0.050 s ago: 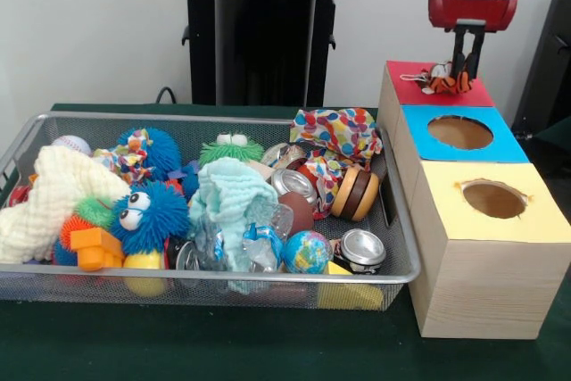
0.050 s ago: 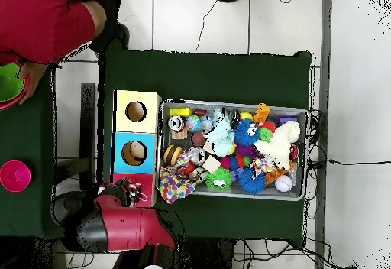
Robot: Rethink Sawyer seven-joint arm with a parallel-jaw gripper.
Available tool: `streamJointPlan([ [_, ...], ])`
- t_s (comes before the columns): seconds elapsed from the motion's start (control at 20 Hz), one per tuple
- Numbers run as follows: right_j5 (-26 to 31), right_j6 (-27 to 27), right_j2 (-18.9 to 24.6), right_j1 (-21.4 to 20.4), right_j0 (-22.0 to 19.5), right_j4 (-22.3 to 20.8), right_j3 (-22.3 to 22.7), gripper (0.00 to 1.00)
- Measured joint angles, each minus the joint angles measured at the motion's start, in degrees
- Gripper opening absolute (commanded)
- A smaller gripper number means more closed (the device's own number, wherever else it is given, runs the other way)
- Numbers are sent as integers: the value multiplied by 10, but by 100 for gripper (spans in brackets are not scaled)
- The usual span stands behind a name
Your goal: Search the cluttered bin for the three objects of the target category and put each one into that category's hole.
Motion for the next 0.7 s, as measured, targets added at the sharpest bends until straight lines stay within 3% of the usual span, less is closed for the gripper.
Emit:
streamJointPlan([
  [0.7, 0, 0, -22, 2, 23, 25, 0, 0],
])
